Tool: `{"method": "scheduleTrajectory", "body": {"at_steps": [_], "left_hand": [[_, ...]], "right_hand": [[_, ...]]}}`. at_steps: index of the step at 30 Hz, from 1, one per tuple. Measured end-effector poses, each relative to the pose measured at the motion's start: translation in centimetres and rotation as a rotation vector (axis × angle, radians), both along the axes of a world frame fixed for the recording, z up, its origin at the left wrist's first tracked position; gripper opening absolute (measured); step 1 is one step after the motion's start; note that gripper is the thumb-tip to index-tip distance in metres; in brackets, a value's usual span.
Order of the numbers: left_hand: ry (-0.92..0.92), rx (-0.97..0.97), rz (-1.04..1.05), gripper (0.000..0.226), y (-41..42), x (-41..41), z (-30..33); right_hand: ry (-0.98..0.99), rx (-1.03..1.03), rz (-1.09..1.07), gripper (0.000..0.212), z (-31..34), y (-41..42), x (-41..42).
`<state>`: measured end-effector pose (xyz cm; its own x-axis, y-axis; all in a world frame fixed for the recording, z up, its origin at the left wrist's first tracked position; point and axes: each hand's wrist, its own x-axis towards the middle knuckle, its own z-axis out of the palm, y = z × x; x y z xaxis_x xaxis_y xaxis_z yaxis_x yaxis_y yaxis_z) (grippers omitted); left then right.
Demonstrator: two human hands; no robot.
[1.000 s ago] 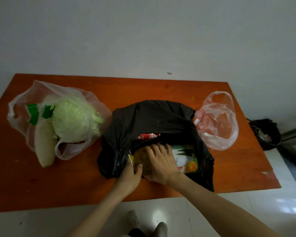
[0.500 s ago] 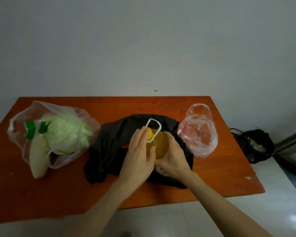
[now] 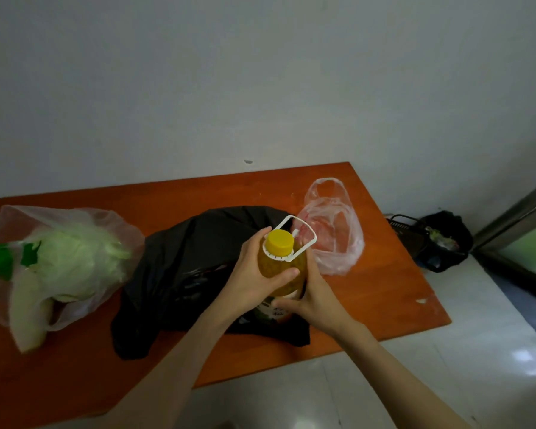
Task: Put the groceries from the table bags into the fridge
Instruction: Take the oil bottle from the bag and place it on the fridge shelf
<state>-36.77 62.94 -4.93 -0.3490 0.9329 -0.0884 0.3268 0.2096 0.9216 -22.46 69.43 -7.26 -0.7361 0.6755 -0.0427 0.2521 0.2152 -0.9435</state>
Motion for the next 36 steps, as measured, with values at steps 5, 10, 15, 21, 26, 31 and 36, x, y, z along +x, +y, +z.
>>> {"method": "scheduleTrajectory", "body": {"at_steps": [5,10,15,21,26,31,36], "left_hand": [[-0.05,0.023,-0.05,0.076,0.5,-1.4,-0.4],[-0.25,-0.002,-0.001,0.077,0.5,-4.6,-1.7],[-0.402,-0.02,-0.011,0.118,0.3,-7.3,-3.4],[-0.36,-0.099,-0.187,0.12,-0.5,-10.3,-5.2],[-0.349,-0.022,-0.119,0.11,0.1,-10.9,-4.6],[-0.195,-0.061,-0.125,0.117,1.0,-11.4,-0.3],[-0.092,0.111,-0.242,0.103,2.6,-10.5,6.3]], "right_hand": [[-0.113,-0.025,-0.011,0.102,-1.6,0.0,0.7],[-0.158,-0.017,-0.081,0.099,-3.0,-0.5,-2.3],[-0.215,-0.048,-0.124,0.102,-4.1,-0.3,-4.6],[-0.252,-0.074,-0.205,0.097,-3.2,-0.9,-7.0],[-0.245,-0.163,-0.261,0.097,-2.4,-1.2,-8.1],[-0.078,-0.269,-0.435,0.077,-0.5,-3.2,-8.5],[0.177,-0.31,-0.478,0.06,5.4,-2.8,-7.2]]}}
